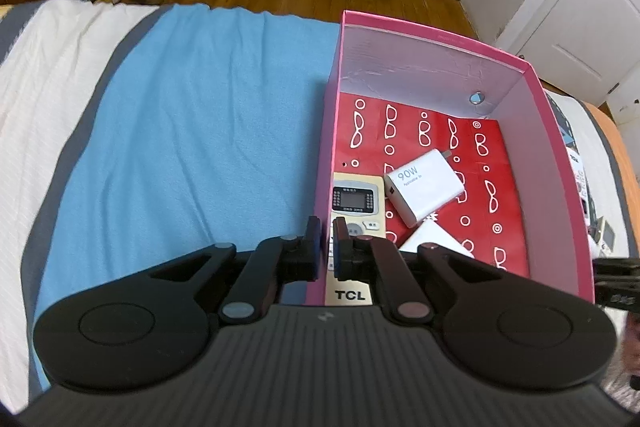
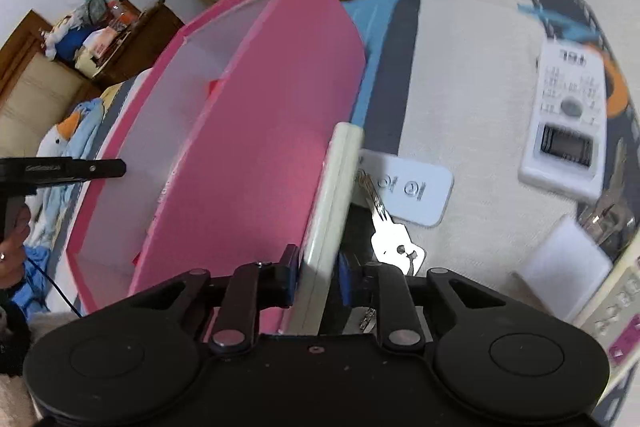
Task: Organize rigid objects
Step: 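Lift the white power bank with the right gripper toward the pink box, then lower the power bank into the pink box and open the right gripper, then grasp the silver keys on the bed with the right gripper, then carry the silver keys with the right gripper over the pink box, then open the right gripper to drop the keys into the box, then grasp the small white fan remote with the right gripper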
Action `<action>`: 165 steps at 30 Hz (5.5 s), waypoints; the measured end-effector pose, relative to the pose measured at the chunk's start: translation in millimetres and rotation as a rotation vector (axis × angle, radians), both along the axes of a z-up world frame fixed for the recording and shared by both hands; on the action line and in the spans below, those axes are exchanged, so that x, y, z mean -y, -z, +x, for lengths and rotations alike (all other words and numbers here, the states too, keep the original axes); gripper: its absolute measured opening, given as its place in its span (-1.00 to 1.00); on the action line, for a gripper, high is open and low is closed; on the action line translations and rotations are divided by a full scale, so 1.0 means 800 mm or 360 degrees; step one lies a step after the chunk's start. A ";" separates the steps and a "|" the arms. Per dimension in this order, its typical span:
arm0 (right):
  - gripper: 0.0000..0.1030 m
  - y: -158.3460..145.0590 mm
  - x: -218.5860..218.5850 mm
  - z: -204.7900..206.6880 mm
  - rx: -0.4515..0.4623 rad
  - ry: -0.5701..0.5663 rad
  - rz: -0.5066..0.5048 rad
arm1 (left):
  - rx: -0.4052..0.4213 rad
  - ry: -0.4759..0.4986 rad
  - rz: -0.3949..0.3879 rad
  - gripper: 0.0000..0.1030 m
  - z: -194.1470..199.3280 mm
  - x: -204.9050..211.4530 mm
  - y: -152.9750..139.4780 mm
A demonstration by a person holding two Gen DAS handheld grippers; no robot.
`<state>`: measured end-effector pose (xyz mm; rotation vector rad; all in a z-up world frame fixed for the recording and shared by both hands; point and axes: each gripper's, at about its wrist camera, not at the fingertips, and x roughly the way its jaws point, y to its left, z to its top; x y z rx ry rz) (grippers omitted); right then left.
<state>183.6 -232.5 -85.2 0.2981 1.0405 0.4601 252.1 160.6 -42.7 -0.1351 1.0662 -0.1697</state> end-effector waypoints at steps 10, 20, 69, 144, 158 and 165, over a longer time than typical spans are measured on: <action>-0.60 -0.116 0.005 -0.056 0.0536 0.0057 -0.0009 | -0.0008 -0.0012 -0.0016 -0.90 0.001 -0.003 -0.002; -0.60 -0.132 -0.129 -0.024 0.0524 -0.0373 -0.0284 | 0.0003 0.0005 -0.0026 -0.90 -0.001 -0.007 -0.003; -0.01 -0.024 0.025 0.027 0.0072 -0.0092 -0.0386 | -0.0035 -0.0036 -0.0077 -0.90 0.005 -0.010 0.000; 0.28 -0.104 -0.025 -0.004 0.0550 -0.0706 -0.0582 | -0.0074 -0.0082 -0.0142 -0.84 0.008 -0.018 0.009; 0.38 0.013 -0.041 0.041 0.0511 -0.0927 -0.0786 | -0.0069 -0.0065 -0.0130 -0.84 0.009 -0.018 0.009; 0.15 0.012 -0.028 0.057 0.0296 -0.0600 -0.0606 | -0.0069 -0.0066 -0.0122 -0.84 0.009 -0.017 0.008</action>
